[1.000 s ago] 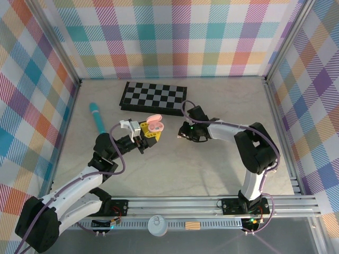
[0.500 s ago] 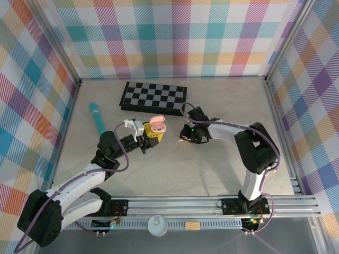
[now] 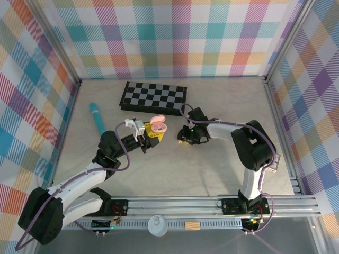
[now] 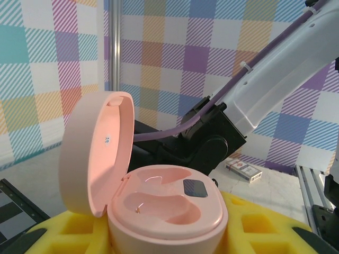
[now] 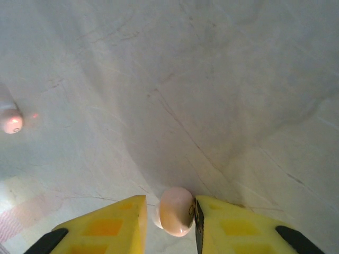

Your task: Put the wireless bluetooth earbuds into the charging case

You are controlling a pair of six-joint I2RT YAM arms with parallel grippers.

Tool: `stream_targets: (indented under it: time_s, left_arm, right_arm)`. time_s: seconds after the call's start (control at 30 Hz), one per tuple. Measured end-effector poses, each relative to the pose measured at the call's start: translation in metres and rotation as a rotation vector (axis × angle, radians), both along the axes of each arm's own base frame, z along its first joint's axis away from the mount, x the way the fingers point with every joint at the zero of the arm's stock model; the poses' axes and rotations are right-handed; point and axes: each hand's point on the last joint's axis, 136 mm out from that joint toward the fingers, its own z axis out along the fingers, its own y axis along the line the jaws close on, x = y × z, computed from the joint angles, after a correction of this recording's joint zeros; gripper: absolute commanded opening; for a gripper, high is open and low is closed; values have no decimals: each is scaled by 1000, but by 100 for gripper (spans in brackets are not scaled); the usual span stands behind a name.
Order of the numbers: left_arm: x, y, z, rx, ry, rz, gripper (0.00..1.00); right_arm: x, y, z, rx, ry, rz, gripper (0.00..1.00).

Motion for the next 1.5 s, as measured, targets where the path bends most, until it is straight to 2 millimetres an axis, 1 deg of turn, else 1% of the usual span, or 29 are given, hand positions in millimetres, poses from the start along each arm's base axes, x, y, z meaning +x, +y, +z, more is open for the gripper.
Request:
stream_targets:
  time_s: [0.07, 0.3, 0.47, 0.63, 0.8, 1.0, 1.07, 1.13, 1.5]
  left_arm:
    - [0, 0, 0, 0, 0, 0, 33]
    - [0, 0, 0, 0, -1, 0, 33]
    - [0, 0, 0, -1, -1, 0, 33]
    - [-1, 0, 1, -2, -4, 0, 33]
    - [-1, 1, 3, -4, -8, 0, 33]
    - [-1, 1, 3, -4, -8, 0, 33]
    - [-1, 1, 3, -4, -8, 0, 33]
    - [-1, 1, 3, -4, -8, 0, 33]
    - [-3, -1, 1, -2, -3, -18, 33]
  right_arm:
    - [1, 3, 2, 17, -5, 7, 33]
    - [3, 9, 7, 53, -17, 20, 31]
    - [2, 10, -2, 50, 0, 20, 31]
    - [3, 11, -3, 53, 9, 19, 25]
    - [3, 10, -3, 54, 15, 12, 21]
    - [3, 11, -3, 58, 20, 3, 24]
    - [4, 11, -3, 62, 24, -4, 28]
    - [4, 12, -3, 67, 27, -6, 28]
    - [10, 17, -2, 94, 23, -35, 20]
